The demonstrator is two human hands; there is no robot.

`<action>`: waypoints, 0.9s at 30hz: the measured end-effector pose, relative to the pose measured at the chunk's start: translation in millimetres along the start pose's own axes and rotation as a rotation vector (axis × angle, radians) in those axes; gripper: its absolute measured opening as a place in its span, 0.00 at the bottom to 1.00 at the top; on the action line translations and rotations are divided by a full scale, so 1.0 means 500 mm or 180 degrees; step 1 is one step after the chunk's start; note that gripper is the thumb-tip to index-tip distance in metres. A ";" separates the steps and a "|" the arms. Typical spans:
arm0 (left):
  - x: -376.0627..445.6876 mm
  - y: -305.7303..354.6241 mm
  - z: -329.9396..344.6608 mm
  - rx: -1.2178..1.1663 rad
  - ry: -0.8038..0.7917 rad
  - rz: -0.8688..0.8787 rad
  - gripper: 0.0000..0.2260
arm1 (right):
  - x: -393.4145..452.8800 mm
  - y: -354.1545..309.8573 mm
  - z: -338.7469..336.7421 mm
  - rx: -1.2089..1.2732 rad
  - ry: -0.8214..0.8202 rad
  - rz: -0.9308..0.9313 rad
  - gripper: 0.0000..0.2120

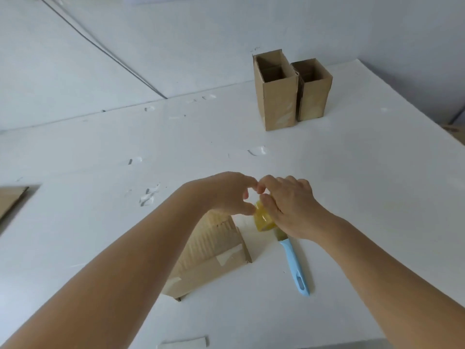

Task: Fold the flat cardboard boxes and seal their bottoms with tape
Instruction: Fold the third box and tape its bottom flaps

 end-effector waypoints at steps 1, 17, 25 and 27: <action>0.014 0.000 0.009 -0.0114 -0.0163 -0.0039 0.23 | 0.000 -0.002 -0.003 0.0024 0.0019 0.0039 0.11; 0.037 -0.025 0.042 -0.2037 -0.0236 0.0262 0.05 | -0.027 0.010 -0.057 0.0294 0.1069 0.0232 0.17; 0.041 -0.040 0.037 -0.2471 0.0049 0.0329 0.06 | -0.136 0.090 0.048 0.1195 0.1606 0.1828 0.09; 0.042 -0.042 0.035 -0.2506 0.0124 0.0340 0.06 | -0.140 0.092 0.099 0.0977 0.1077 0.1864 0.09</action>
Point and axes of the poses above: each hand's wrist, its own x-axis towards the middle knuckle, its own z-axis out of the palm, y = z × x, the point moved 7 cm from there along x, towards the middle knuckle, and after that the axes turned 9 degrees about -x, right-handed, at the moved point
